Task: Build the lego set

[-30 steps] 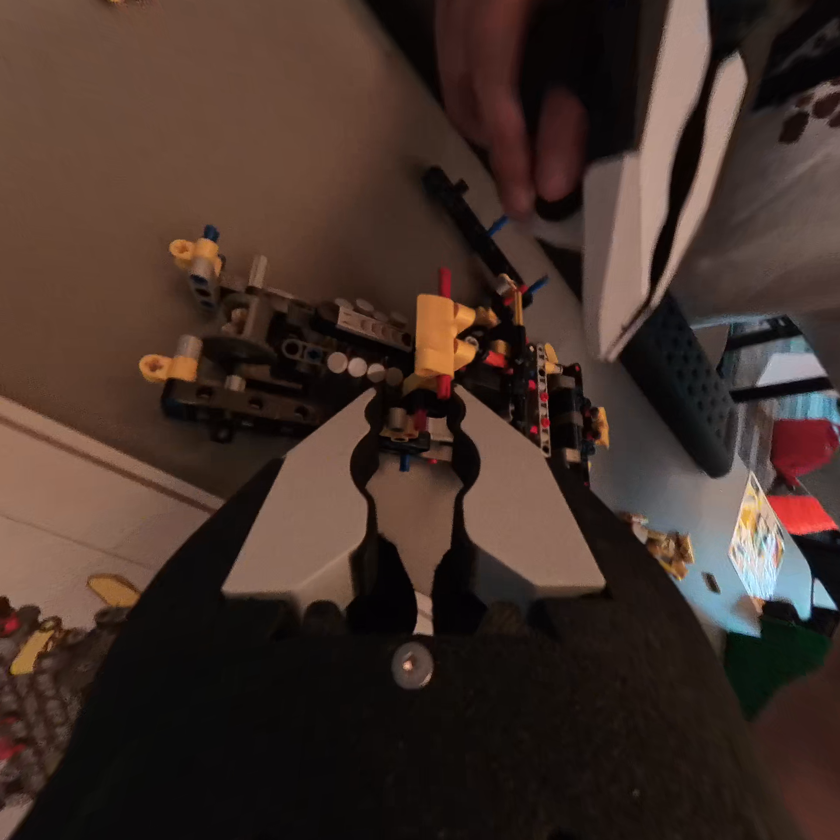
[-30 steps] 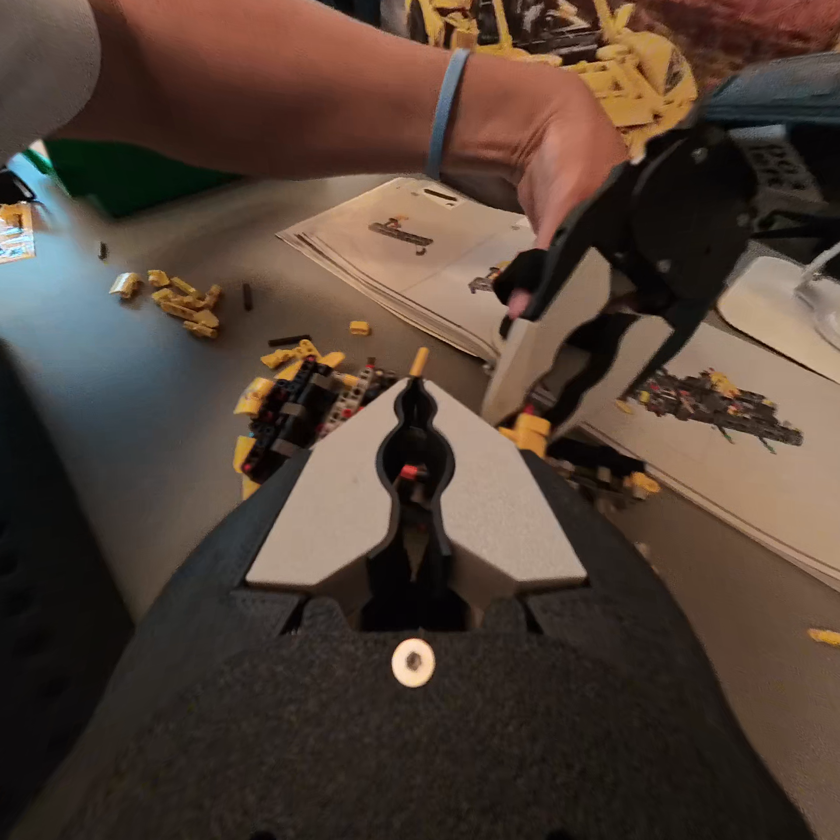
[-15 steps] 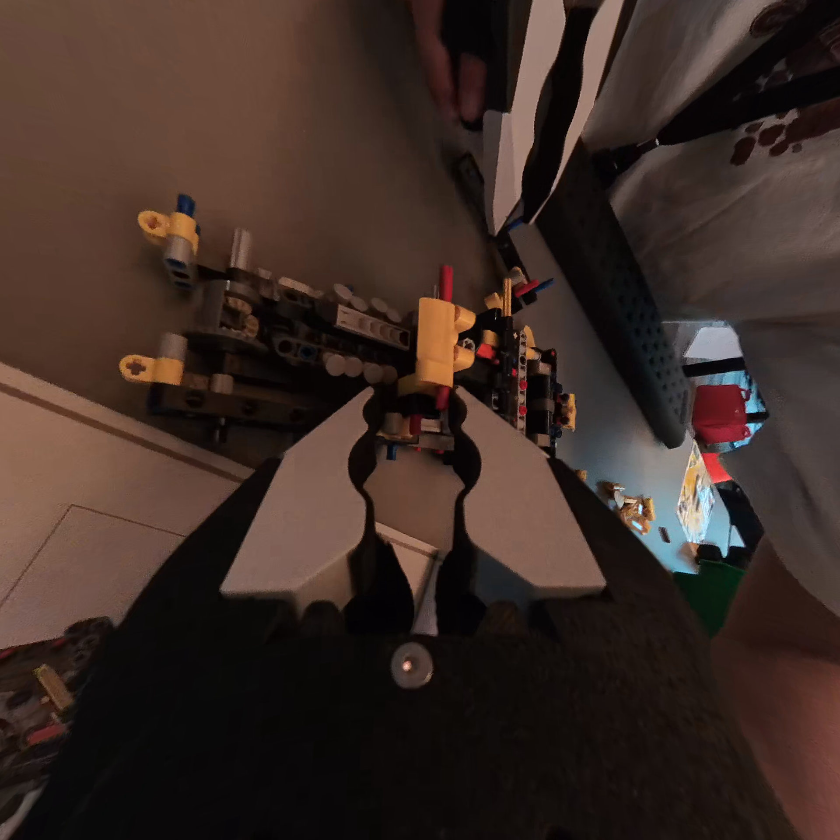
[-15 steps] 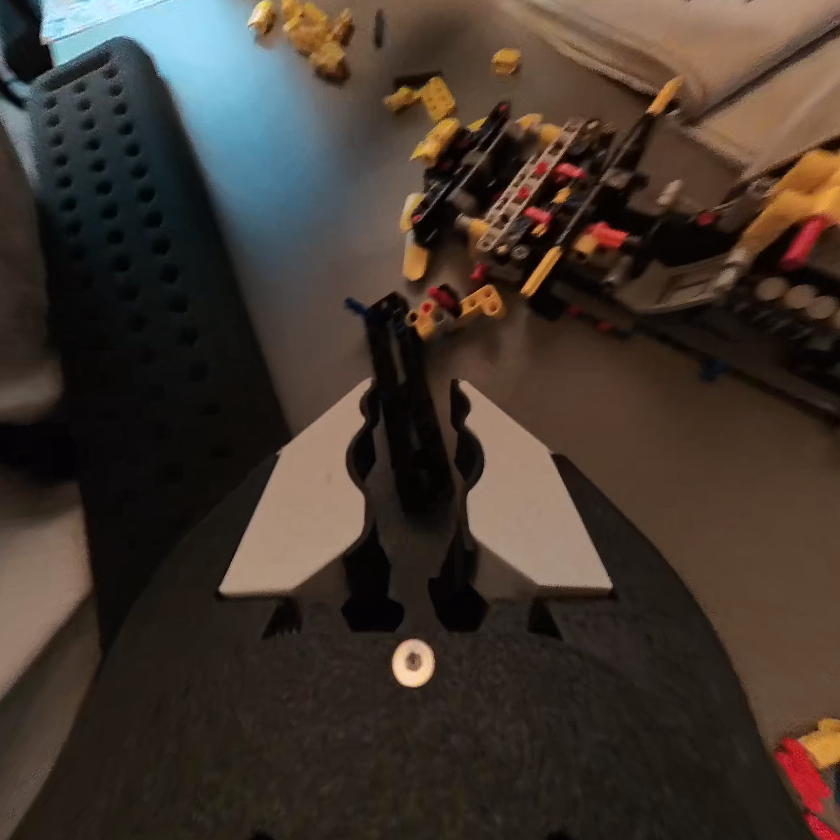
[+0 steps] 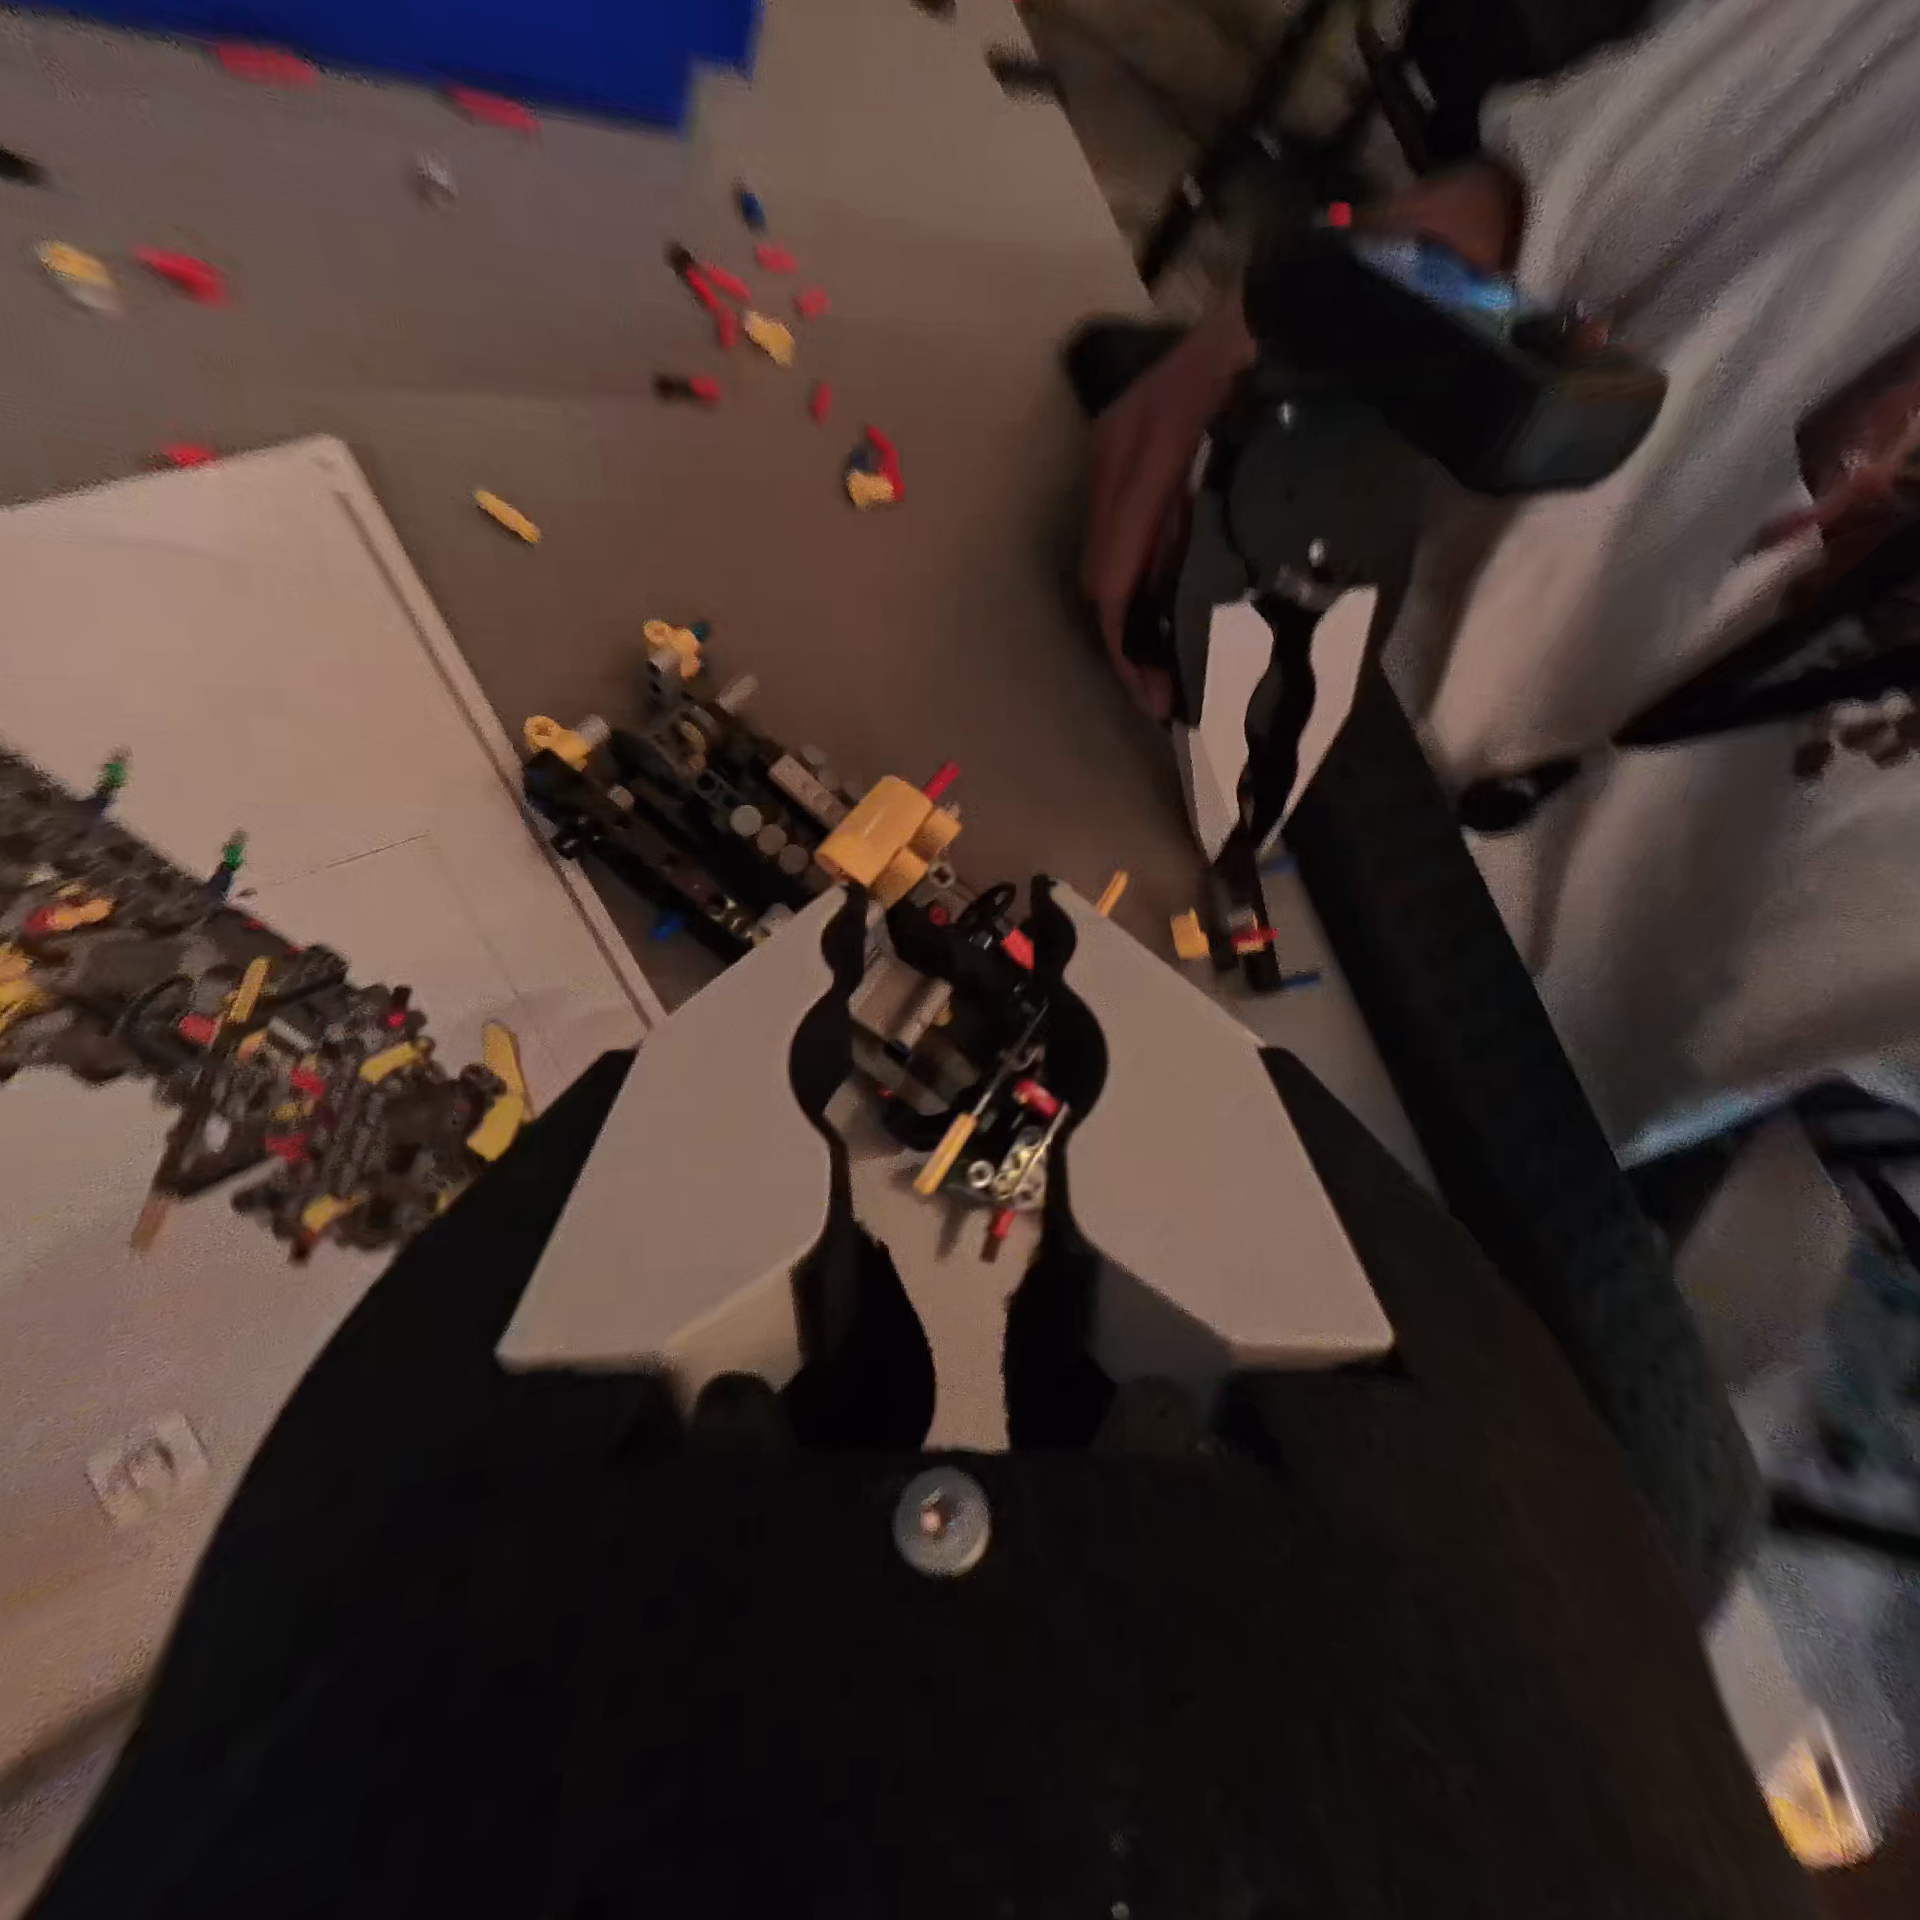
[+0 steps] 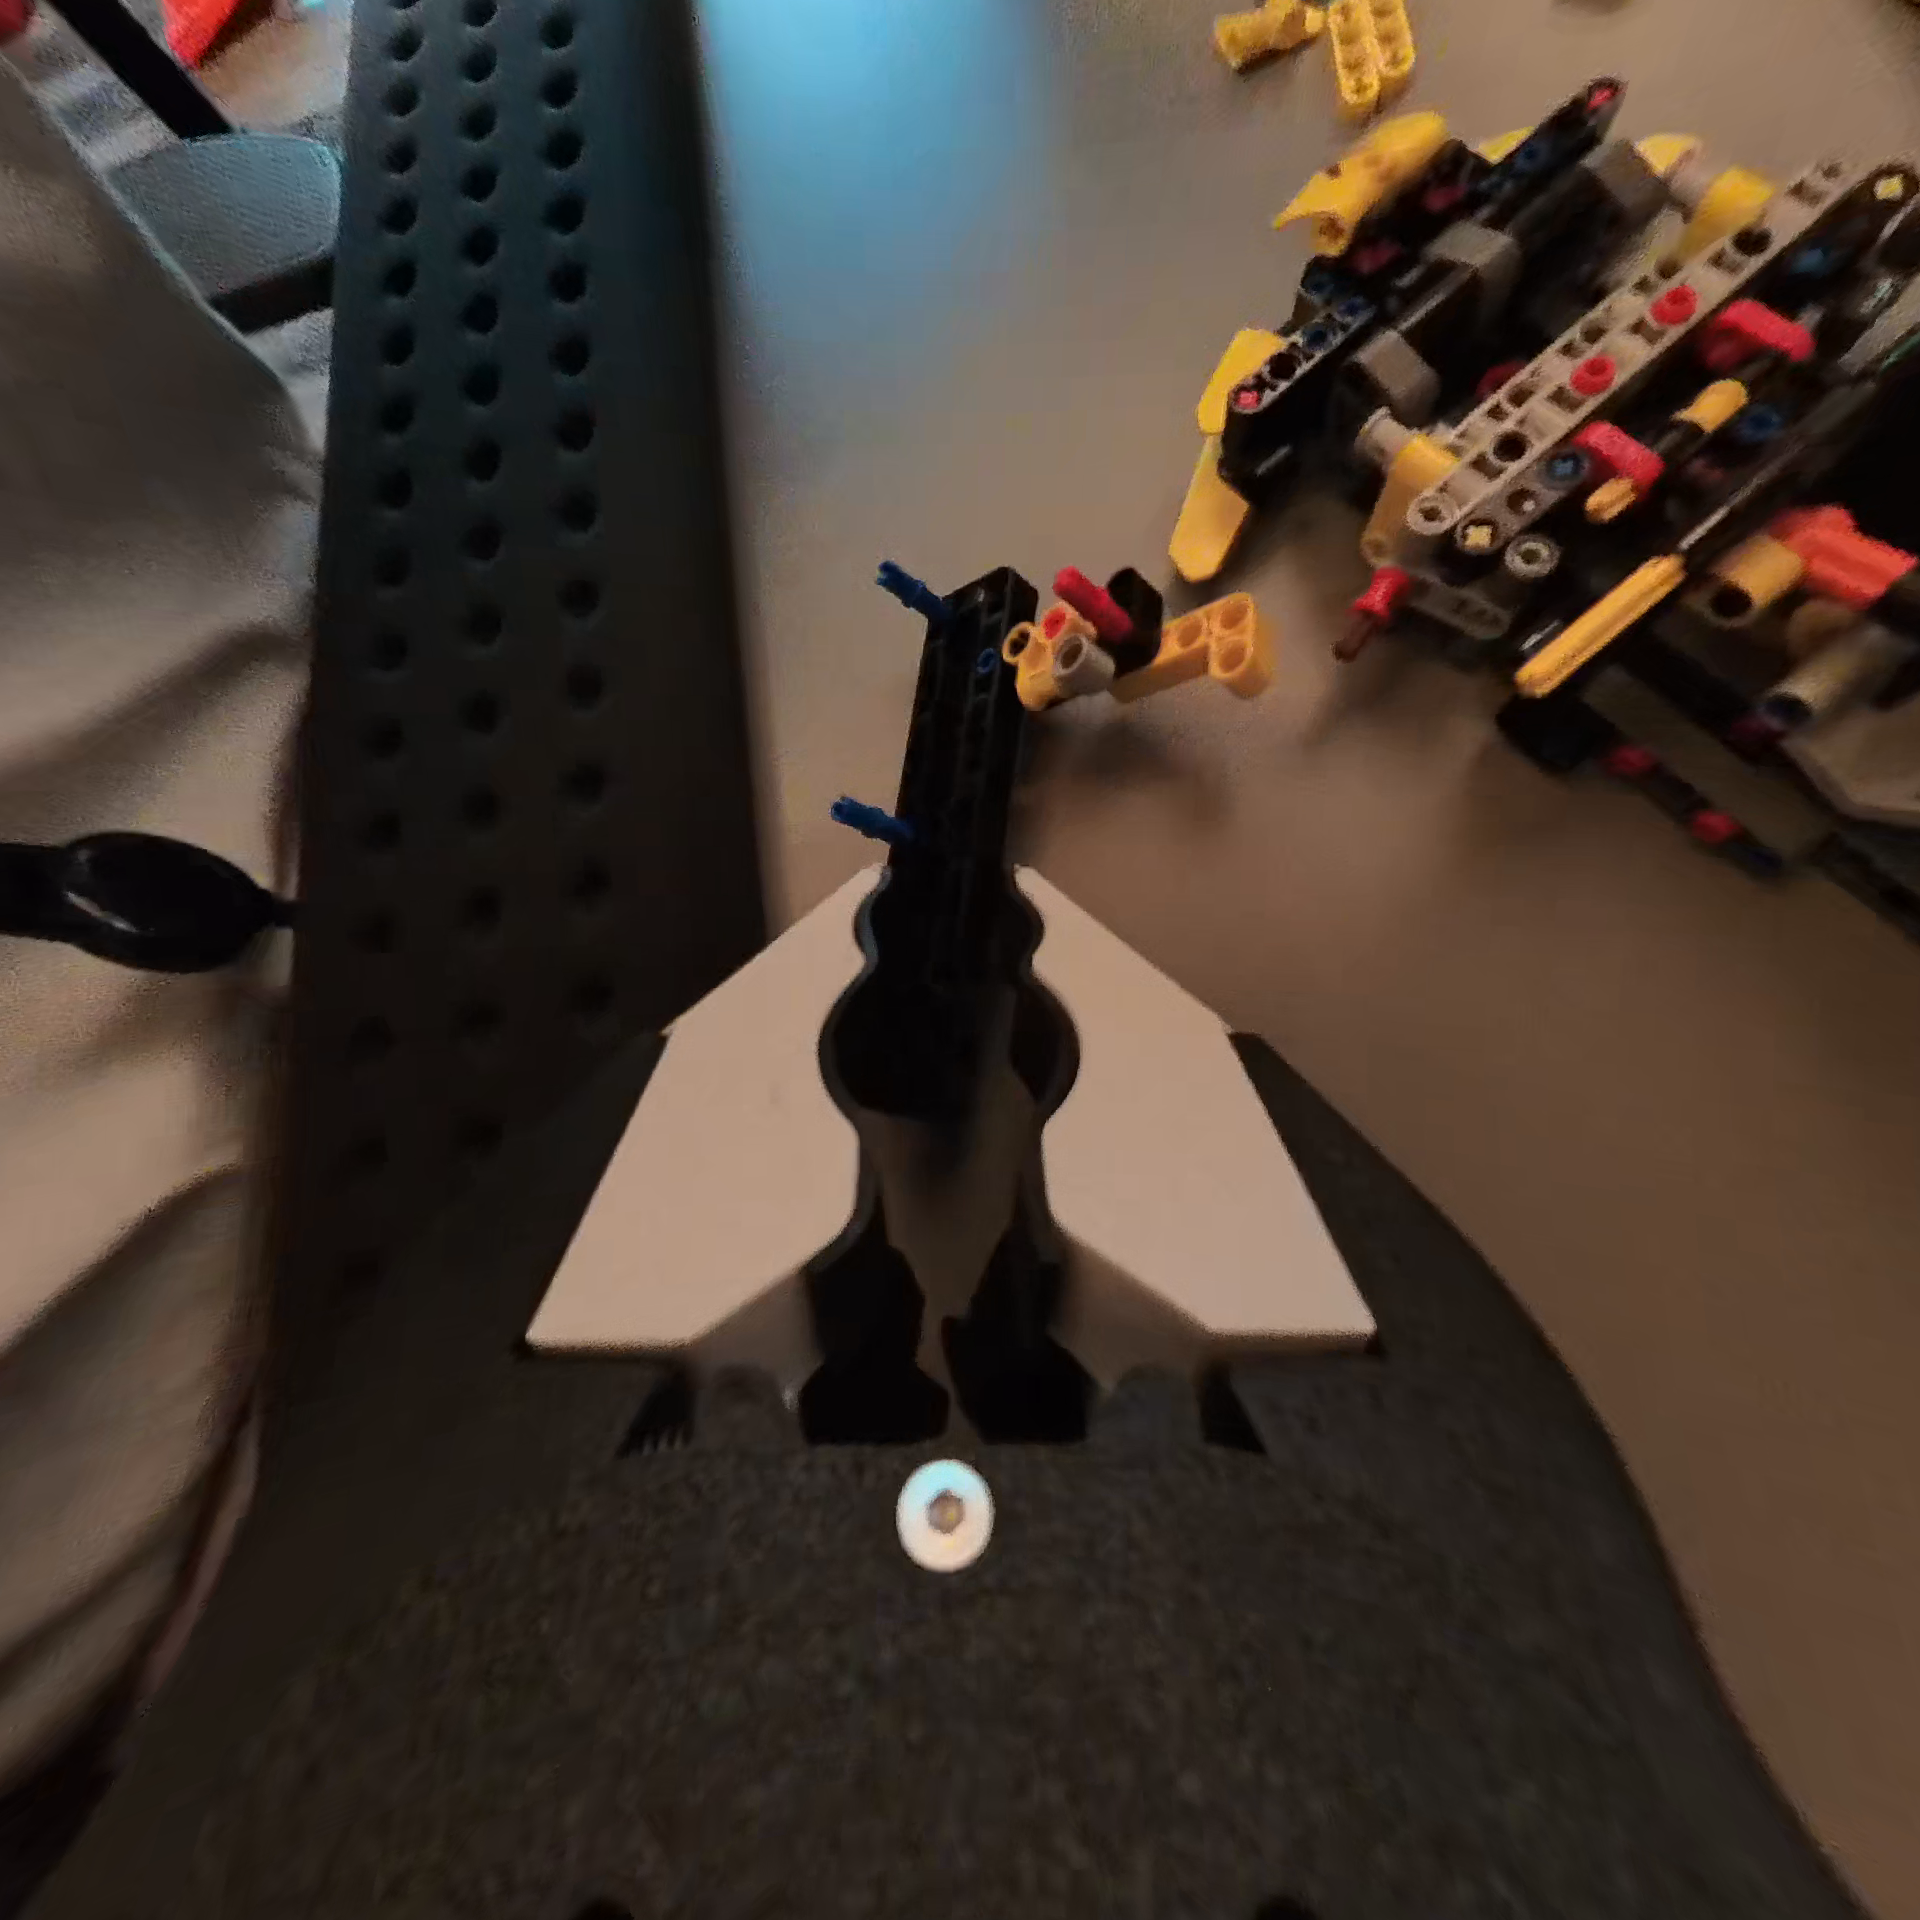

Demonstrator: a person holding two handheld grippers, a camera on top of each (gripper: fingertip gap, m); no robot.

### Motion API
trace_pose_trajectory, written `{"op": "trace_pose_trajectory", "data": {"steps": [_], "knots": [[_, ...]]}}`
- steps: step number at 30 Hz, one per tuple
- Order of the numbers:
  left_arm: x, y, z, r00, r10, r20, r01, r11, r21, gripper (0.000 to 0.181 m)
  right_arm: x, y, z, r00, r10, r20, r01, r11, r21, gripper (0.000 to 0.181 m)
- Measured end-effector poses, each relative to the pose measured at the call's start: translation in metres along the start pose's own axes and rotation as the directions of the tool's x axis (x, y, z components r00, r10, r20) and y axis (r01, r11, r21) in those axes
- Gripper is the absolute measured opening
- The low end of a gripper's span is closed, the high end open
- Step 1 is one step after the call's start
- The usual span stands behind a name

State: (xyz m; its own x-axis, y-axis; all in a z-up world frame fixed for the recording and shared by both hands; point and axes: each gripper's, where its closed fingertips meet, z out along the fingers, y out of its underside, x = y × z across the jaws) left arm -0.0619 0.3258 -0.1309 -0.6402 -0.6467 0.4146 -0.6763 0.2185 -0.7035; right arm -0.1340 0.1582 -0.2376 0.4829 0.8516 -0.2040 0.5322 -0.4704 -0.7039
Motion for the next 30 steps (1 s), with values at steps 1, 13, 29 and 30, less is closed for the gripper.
{"op": "trace_pose_trajectory", "data": {"steps": [1, 13, 29, 30], "knots": [[0.009, -0.001, -0.005, 0.998, -0.021, 0.059, 0.018, 0.998, 0.057, 0.032, 0.0, 0.0, -0.001, 0.999, -0.035, -0.021, 0.035, 0.999, -0.002, 0.017], [0.115, 0.084, 0.095, 0.876, -0.18, 0.447, 0.072, 0.966, 0.248, 0.032, 0.028, -0.004, -0.015, 0.608, -0.633, -0.479, 0.602, 0.761, -0.241, 0.016], [0.051, 0.076, 0.081, 0.447, -0.09, 0.89, -0.009, 0.994, 0.106, 0.032, 0.019, 0.0, -0.022, 0.753, -0.486, -0.444, 0.511, 0.857, -0.071, 0.017], [0.048, 0.078, 0.084, 0.438, -0.067, 0.897, -0.006, 0.997, 0.077, 0.032, 0.019, 0.0, -0.022, 0.753, -0.486, -0.444, 0.512, 0.856, -0.068, 0.017]]}}
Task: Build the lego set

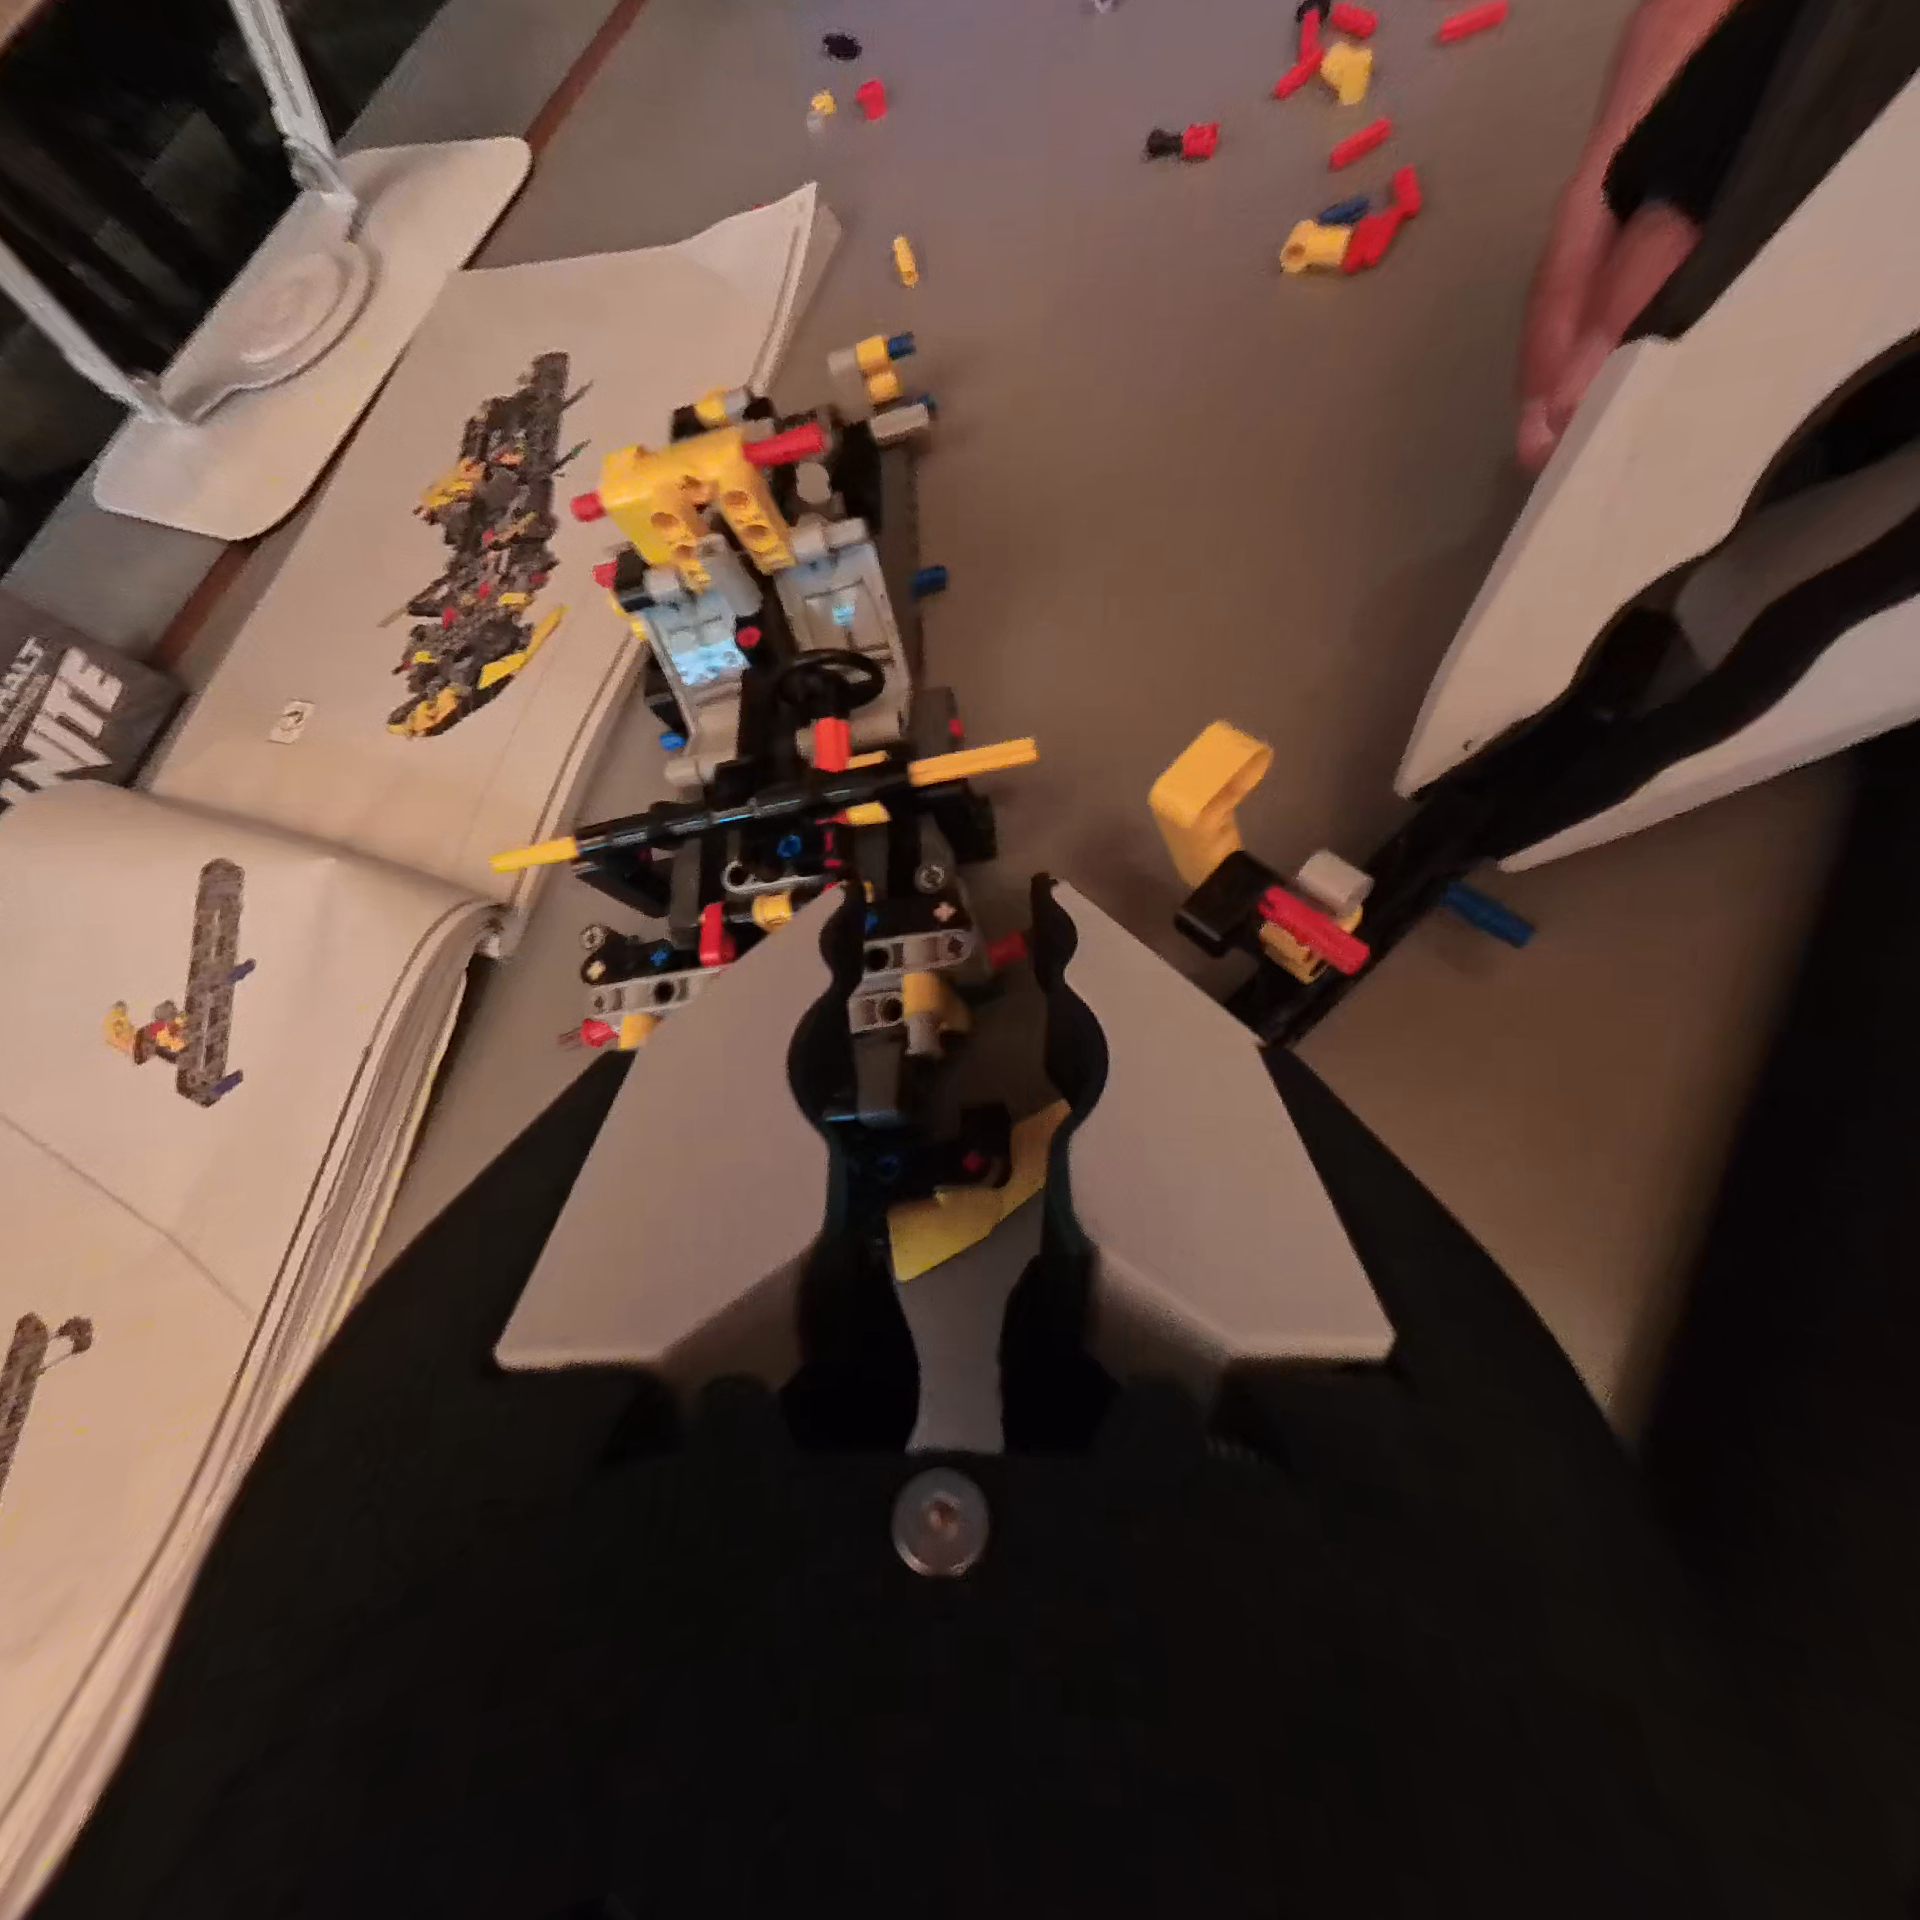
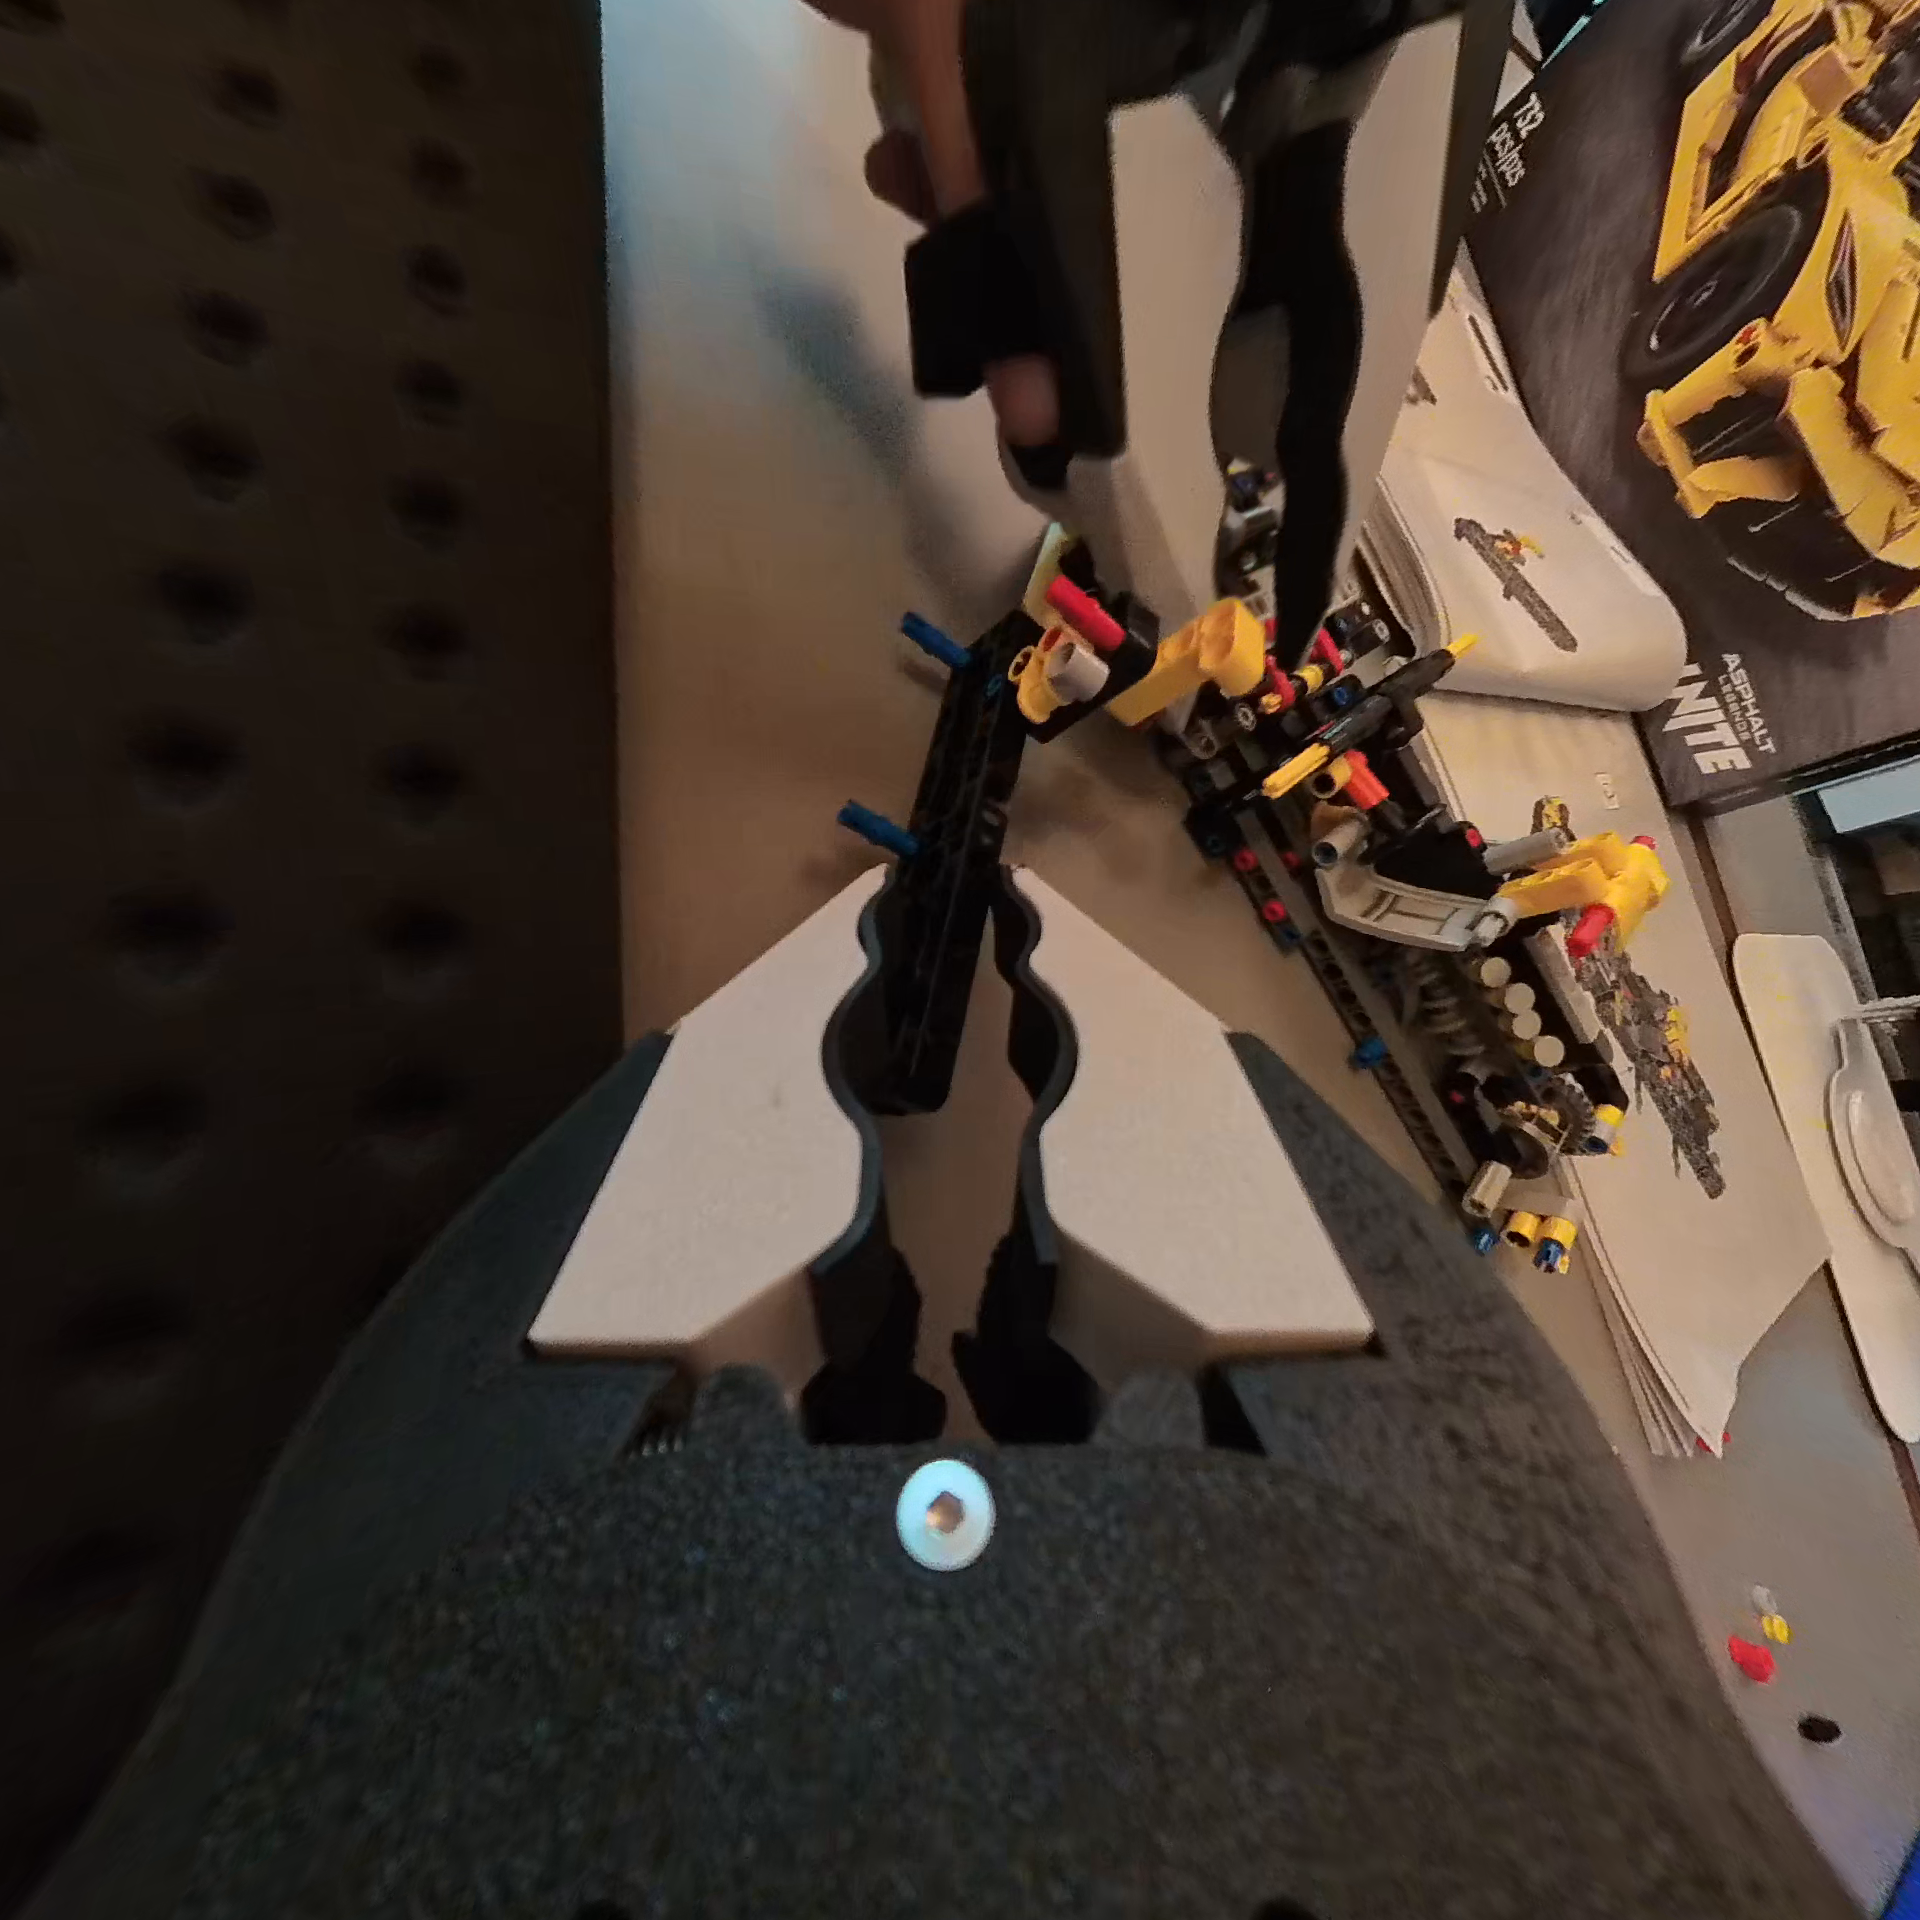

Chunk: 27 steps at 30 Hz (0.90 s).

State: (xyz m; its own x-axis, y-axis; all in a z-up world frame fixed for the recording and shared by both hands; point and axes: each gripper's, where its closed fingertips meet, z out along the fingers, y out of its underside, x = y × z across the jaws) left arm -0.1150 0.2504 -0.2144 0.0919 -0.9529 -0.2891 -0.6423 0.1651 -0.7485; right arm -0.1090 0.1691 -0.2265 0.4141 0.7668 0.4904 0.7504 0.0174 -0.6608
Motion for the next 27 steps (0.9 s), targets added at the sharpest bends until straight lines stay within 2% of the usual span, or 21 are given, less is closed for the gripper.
{"op": "trace_pose_trajectory", "data": {"steps": [4, 6, 9, 18, 27], "knots": [[0.0, 0.004, 0.007, 0.998, 0.051, 0.04, -0.05, 0.998, -0.033, 0.033, -0.003, 0.001, 0.0, 1.0, 0.0, 0.016, 0.0, 1.0, -0.002, 0.016], [-0.004, 0.006, 0.006, 0.995, 0.076, 0.065, -0.073, 0.996, -0.049, 0.031, -0.002, 0.0, 0.0, 1.0, -0.013, 0.007, 0.013, 1.0, 0.003, 0.01], [-0.006, 0.009, 0.001, 0.993, 0.09, 0.082, -0.086, 0.995, -0.05, 0.031, -0.001, 0.001, -0.001, 1.0, -0.017, -0.006, 0.017, 1.0, 0.005, 0.009], [-0.01, 0.018, -0.01, 0.997, 0.036, 0.075, -0.034, 0.999, -0.03, 0.031, -0.001, 0.004, 0.001, 0.998, 0.053, 0.032, -0.054, 0.999, 0.007, 0.01], [-0.023, 0.036, -0.023, 0.998, -0.011, 0.055, 0.014, 0.999, -0.051, 0.026, 0.01, 0.012, 0.002, 0.978, 0.199, 0.065, -0.199, 0.98, -0.003, 0.009]]}}
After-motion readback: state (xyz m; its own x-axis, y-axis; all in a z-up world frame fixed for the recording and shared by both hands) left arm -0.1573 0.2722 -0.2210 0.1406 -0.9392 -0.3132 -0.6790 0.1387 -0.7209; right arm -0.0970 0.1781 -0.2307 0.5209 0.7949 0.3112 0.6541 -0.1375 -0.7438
